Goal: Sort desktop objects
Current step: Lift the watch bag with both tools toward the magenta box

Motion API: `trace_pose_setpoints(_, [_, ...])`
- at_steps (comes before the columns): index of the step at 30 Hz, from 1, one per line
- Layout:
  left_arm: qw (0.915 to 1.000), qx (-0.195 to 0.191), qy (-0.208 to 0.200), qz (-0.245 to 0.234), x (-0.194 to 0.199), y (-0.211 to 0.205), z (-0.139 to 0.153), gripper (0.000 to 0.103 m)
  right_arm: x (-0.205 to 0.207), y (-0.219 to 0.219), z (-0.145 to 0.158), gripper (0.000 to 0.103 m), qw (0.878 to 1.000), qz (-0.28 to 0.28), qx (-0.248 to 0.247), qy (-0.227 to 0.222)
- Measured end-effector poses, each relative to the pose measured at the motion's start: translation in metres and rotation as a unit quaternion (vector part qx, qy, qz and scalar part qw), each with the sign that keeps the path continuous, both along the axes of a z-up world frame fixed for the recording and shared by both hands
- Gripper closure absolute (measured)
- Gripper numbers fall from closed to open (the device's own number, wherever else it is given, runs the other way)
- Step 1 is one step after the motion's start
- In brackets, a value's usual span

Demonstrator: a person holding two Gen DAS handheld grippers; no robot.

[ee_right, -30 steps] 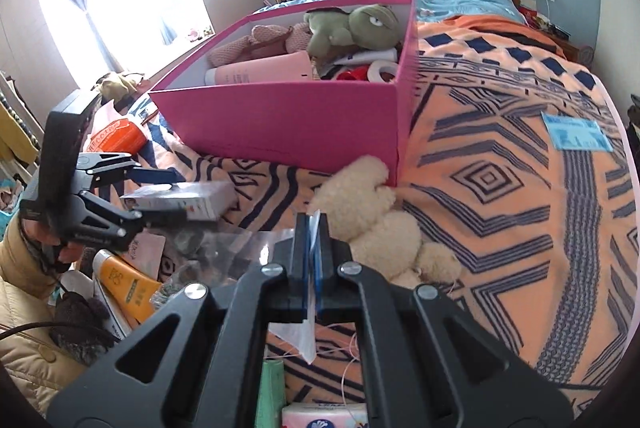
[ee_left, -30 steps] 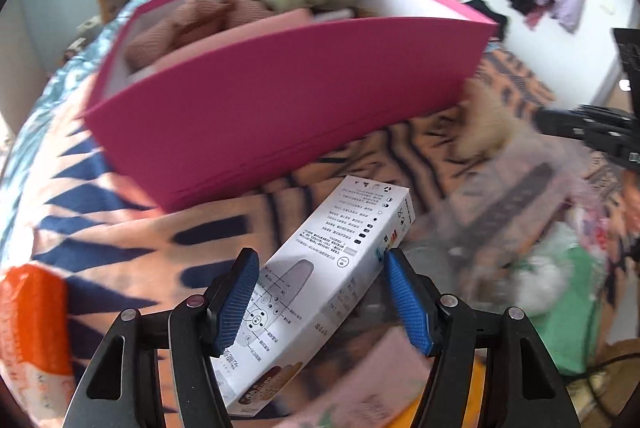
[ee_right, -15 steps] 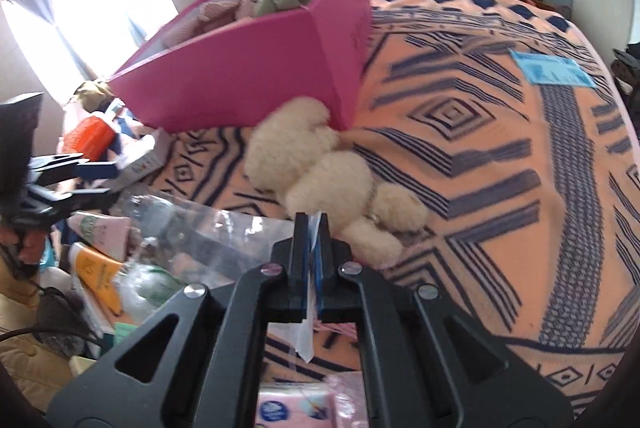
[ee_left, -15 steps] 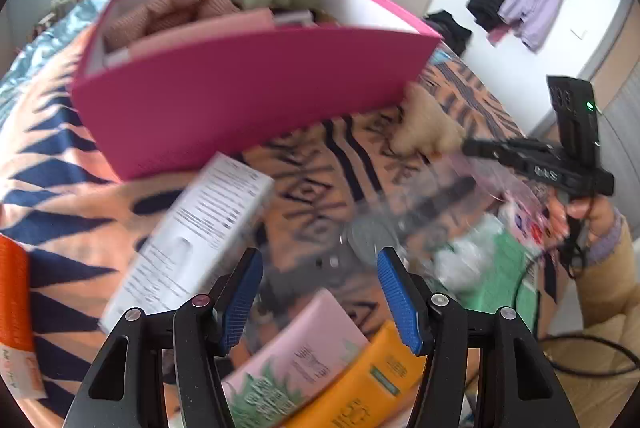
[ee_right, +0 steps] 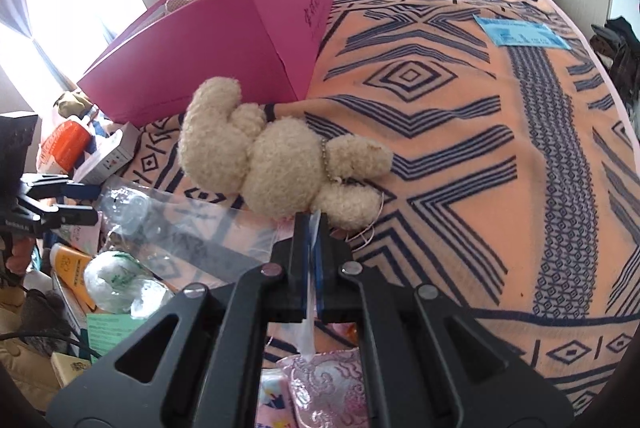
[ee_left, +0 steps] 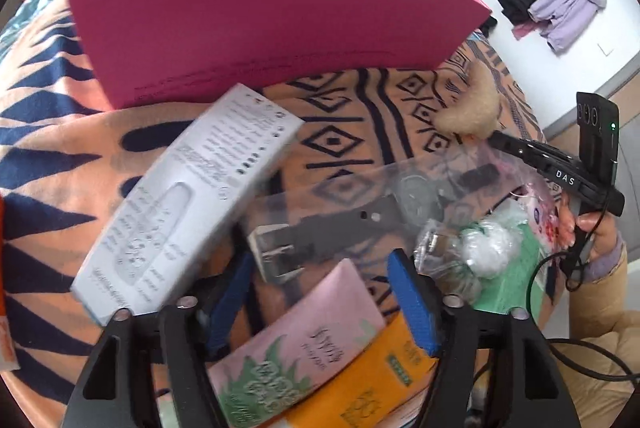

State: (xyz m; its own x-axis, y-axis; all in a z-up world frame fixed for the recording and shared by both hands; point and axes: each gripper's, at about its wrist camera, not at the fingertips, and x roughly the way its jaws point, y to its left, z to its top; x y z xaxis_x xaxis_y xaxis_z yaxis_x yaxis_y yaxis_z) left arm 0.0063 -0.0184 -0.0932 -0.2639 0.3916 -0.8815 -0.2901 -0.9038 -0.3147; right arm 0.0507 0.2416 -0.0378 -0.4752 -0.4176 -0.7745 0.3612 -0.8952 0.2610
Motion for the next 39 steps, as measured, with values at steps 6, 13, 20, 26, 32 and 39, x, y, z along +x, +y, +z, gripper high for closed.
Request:
trace_pose_setpoints(6, [0.997,0.072,-0.019,0.021,-0.008,-0.008,0.002,0.024,0.005,0.004,-0.005,0.094,0.999,0.003,-0.035,-0.029])
trace_pose_setpoints(13, [0.9859,0.165,0.023,0.019,-0.001,-0.019,0.021,0.024,0.009,0.003,-0.002,0.094,0.999,-0.006,-0.038,-0.018])
trace_pose_setpoints(20, [0.9881,0.152,-0.001,0.023,-0.012,-0.017,0.004,0.025,0.008,0.002,-0.005,0.094,0.999,-0.014,-0.043,-0.02])
trace_pose_setpoints(26, [0.9869,0.144,0.011,0.071,-0.009,-0.03,0.009,0.075,0.011,0.005,-0.001,0.094,0.998,-0.025,-0.053,-0.015])
trace_pose_setpoints(32, [0.99,0.121,0.039,0.062,-0.002,-0.025,0.024,0.082,0.015,-0.003,0.017,0.097,0.997,-0.01,-0.074,0.008])
trace_pose_setpoints(39, [0.9888,0.127,0.064,0.043,0.0,-0.018,0.041,0.083,0.021,-0.019,0.04,0.098,0.996,0.013,-0.085,0.036])
